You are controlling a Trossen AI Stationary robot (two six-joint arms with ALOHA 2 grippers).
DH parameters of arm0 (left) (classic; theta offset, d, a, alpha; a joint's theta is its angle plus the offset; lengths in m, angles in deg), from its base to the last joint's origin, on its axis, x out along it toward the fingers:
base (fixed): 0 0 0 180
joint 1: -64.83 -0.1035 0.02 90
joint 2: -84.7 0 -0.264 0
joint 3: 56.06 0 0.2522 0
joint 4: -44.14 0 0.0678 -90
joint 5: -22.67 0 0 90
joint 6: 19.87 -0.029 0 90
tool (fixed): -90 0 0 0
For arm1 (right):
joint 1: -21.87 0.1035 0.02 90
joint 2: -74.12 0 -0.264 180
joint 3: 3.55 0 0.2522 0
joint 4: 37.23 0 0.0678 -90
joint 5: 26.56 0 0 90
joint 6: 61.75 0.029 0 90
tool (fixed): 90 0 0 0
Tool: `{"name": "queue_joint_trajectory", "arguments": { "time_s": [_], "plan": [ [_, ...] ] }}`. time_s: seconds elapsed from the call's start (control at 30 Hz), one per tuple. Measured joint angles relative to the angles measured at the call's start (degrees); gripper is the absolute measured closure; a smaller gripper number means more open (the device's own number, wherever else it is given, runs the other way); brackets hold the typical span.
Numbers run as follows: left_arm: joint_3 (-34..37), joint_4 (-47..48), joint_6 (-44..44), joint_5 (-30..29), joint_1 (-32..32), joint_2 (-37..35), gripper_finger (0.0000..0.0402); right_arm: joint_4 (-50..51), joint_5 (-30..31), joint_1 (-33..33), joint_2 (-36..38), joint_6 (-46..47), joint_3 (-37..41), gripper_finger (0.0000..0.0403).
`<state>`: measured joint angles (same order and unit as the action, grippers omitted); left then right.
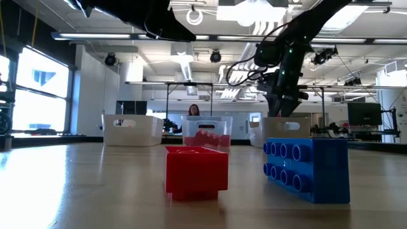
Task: Sort & place blocks by color
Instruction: Put the orange game piece into the white bin
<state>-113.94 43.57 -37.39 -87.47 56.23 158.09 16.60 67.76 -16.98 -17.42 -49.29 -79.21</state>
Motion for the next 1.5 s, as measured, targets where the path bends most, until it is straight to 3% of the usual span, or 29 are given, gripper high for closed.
{"name": "queue_joint_trajectory", "arguments": {
  "time_s": [0.8,1.2,1.5],
  "plan": [
    [0.0,1.3,0.0,-0.2,0.0,0.0,0.0181,13.6,0.2,16.8,0.1,6.1,-4.8,0.0169],
    [0.0,2.6,2.4,-0.2,0.0,0.0,0.0181,21.6,7.8,25.5,0.1,7.6,-4.8,0.0169],
    [0.0,3.2,2.4,-0.2,0.0,0.0,0.0181,31.4,14.0,29.7,0.1,13.8,-4.8,0.0169]
  ]
}}
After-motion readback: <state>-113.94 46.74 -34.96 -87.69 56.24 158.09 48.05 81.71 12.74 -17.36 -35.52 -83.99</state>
